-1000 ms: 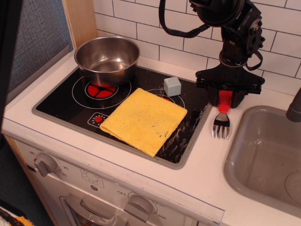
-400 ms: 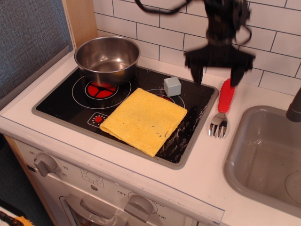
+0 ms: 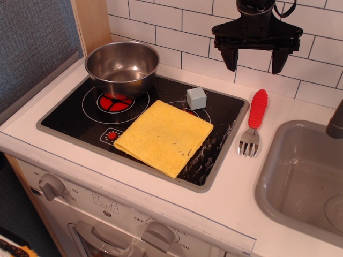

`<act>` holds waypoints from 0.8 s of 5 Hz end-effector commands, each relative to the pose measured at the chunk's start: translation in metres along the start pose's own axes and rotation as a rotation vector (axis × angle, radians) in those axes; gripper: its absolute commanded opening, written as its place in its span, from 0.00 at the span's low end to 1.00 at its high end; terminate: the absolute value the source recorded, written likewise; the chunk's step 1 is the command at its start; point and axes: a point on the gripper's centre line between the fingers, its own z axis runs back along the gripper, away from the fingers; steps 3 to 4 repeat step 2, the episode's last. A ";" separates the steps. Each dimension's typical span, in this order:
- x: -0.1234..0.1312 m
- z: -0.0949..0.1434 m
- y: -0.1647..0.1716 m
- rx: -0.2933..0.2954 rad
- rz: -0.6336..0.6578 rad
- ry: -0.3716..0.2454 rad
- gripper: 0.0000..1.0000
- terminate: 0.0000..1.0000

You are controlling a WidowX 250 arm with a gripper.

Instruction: Picked up the red fork from the bottom left and moved it to the far right edge

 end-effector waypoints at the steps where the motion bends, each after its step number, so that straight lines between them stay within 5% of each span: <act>1: -0.017 0.031 0.007 -0.018 0.004 -0.051 1.00 0.00; 2: -0.017 0.031 0.007 -0.018 0.004 -0.051 1.00 1.00; 4: -0.017 0.031 0.007 -0.018 0.004 -0.051 1.00 1.00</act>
